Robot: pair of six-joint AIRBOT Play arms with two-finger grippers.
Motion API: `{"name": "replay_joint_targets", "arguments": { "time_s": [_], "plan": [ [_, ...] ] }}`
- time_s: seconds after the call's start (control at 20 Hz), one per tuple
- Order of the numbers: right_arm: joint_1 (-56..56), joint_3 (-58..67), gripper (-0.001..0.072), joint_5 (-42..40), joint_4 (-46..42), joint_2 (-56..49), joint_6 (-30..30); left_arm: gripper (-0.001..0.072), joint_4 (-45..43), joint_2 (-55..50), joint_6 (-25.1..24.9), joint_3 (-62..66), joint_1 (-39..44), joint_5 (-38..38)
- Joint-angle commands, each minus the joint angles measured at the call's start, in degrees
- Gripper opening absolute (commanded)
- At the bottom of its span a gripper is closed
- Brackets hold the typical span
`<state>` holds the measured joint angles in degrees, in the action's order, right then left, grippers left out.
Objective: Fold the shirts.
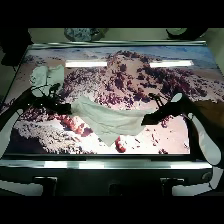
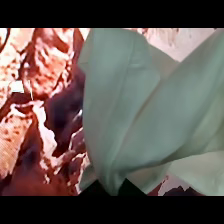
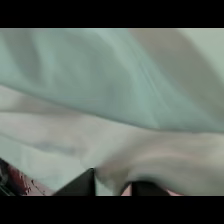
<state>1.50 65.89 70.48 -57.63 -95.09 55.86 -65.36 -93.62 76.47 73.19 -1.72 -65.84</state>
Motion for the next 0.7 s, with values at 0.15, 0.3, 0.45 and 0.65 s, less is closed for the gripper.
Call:
{"name": "replay_joint_targets", "arguments": {
  "time_s": [0.15, 0.3, 0.45, 0.65],
  "plan": [
    [-3.2, 0.7, 0.0040, -6.8, 0.9, 4.5, -0.2, 0.0032, -1.7, 6.8, -1.1, 2.3, 0.0, -0.3],
    [-1.1, 6.5, 0.0040, -8.0, -1.6, 14.6, -2.8, 0.0032, -4.0, 17.2, 0.2, 9.0, -0.1, 3.7],
    [2.2, 16.1, 0.0041, -12.2, -6.1, 27.4, -2.7, 0.0031, -6.4, 28.3, 5.7, 20.5, -0.5, 7.9],
    [5.1, 25.7, 0.0040, -15.3, -16.7, 43.8, 5.1, 0.0032, -9.3, 39.7, 14.6, 32.9, -3.4, 8.6]
  ]
}}
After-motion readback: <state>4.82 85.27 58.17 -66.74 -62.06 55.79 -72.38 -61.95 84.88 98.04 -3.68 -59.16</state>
